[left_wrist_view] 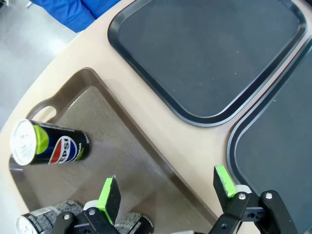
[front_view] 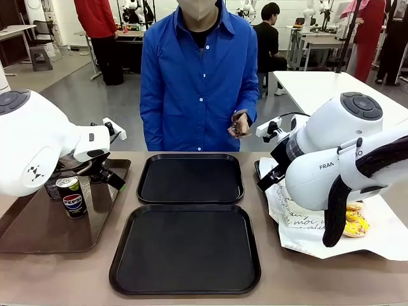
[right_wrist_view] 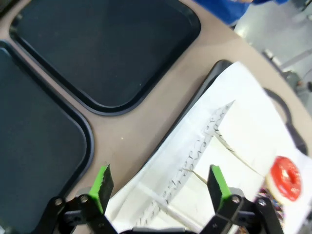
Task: Set up donuts and drinks on trays.
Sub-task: Pick up one Pepsi coke and place it on the Flat Tray.
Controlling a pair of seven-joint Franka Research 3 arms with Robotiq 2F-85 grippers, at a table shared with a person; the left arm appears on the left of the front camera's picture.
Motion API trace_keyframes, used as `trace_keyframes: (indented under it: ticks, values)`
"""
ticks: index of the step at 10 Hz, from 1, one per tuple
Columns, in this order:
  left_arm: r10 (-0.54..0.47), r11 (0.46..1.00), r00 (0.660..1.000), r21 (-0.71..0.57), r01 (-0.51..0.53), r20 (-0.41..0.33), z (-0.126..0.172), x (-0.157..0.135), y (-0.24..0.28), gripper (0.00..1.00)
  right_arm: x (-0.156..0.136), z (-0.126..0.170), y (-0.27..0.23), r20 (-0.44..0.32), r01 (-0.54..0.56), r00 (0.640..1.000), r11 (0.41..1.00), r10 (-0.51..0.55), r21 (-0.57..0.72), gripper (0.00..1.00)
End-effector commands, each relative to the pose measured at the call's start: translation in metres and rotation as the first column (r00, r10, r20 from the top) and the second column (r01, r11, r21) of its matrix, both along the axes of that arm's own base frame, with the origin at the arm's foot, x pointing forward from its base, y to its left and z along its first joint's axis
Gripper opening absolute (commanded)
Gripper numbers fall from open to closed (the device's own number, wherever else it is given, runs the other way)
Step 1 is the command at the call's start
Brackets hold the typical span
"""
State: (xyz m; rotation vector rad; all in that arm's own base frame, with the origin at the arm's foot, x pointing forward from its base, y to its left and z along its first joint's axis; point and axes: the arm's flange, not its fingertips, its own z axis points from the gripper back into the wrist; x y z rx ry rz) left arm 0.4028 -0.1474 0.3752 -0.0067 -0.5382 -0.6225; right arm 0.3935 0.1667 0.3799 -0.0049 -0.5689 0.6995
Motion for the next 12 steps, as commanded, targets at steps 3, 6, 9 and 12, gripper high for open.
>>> trace_keyframes:
  ticks: [3,6,9,12]
  values:
    - [-0.045,0.996,0.998,0.085,0.041,0.045,0.060,-0.106,0.045,1.00,-0.148,0.062,-0.030,-0.059,-0.116,0.993,0.974,0.106,-0.193,1.00]
    - [-0.039,0.992,0.999,0.118,0.036,0.018,0.072,-0.171,0.061,1.00,-0.247,0.083,-0.066,-0.044,-0.059,0.998,0.972,0.051,-0.225,1.00]
    - [-0.024,0.994,1.000,0.109,0.022,0.012,0.149,-0.088,0.030,1.00,-0.144,0.151,-0.008,-0.072,-0.089,0.995,0.965,0.074,-0.245,1.00]
    - [-0.016,0.990,0.999,0.142,0.012,0.030,0.157,-0.096,0.032,1.00,-0.166,0.165,-0.015,-0.066,-0.083,0.995,0.965,0.069,-0.249,1.00]
